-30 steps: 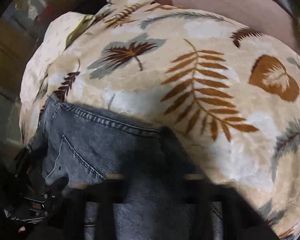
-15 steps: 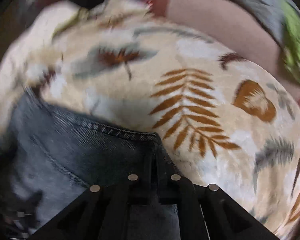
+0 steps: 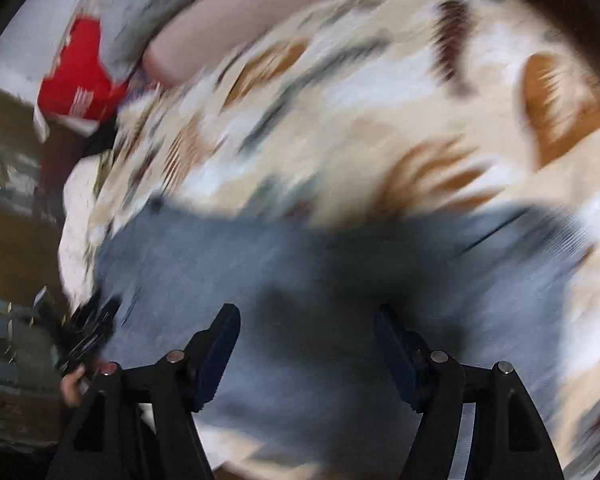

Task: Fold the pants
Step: 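Smooth the folded jeans with the left tool while the right tool releases the leg, then grasp the jeans leg hem with the right tool and lift it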

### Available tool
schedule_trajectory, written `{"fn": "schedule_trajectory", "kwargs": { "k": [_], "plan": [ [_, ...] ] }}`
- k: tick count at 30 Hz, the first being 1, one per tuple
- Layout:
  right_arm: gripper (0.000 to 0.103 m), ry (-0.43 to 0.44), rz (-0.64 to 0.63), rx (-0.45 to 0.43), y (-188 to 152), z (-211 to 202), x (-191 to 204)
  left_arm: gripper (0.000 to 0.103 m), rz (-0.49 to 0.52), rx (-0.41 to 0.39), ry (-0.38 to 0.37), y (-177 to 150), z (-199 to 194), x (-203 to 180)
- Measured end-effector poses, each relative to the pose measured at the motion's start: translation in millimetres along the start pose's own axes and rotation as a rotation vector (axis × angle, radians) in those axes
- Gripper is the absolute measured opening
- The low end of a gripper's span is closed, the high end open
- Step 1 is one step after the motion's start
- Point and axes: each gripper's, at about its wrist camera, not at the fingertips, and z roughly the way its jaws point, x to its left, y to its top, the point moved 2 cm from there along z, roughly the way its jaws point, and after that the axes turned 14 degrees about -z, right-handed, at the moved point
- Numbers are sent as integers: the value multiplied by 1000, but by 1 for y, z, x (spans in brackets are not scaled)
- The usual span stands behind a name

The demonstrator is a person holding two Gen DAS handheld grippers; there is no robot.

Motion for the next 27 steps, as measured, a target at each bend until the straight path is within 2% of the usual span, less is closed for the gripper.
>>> {"fn": "schedule_trajectory", "kwargs": {
  "k": [1,2,3,6,7,8,9,10,12,13,14,17,19,22,24,26,27],
  "plan": [
    [68,130,165,-54,-3,3,-28,89,5,1,9,0,1,-1],
    [68,195,233,-102,-5,0,-38,89,8,3,12,0,1,-2],
    [68,219,252,-138,-7,-6,-40,90,7,2,11,0,1,-1],
    [69,200,121,-224,-12,-33,-16,90,14,5,16,0,1,-2],
    [72,162,108,-244,-16,-36,-15,90,13,7,20,0,1,-2],
    [74,81,133,-209,-19,-29,-24,91,12,10,23,1,2,-3],
    [71,21,189,-154,-24,-19,-38,91,12,14,28,1,2,-4],
    [68,83,280,-202,-30,-21,-51,91,15,20,32,1,1,-4],
    [68,128,292,-245,-33,-36,-45,91,10,33,31,3,-3,-3],
    [68,105,222,-268,-32,-49,-34,91,-4,37,26,4,-8,-2],
    [68,43,164,-272,-31,-60,-26,91,-14,38,18,4,-12,-2],
    [68,-80,118,-254,-25,-79,-30,91,-41,36,-31,5,-26,-10],
    [68,-129,123,-214,-14,-78,-48,91,-11,36,-57,4,-33,-26],
    [68,-166,89,-87,2,-57,-64,91,68,36,-61,-3,-33,-51],
    [68,-134,46,-54,12,-47,-59,91,110,53,-56,-10,-27,-66],
    [56,-102,12,-8,20,-35,-52,91,137,76,-46,-15,-20,-76],
    [28,-92,6,15,23,-30,-49,91,149,82,-39,-18,-17,-80]
  ]
}}
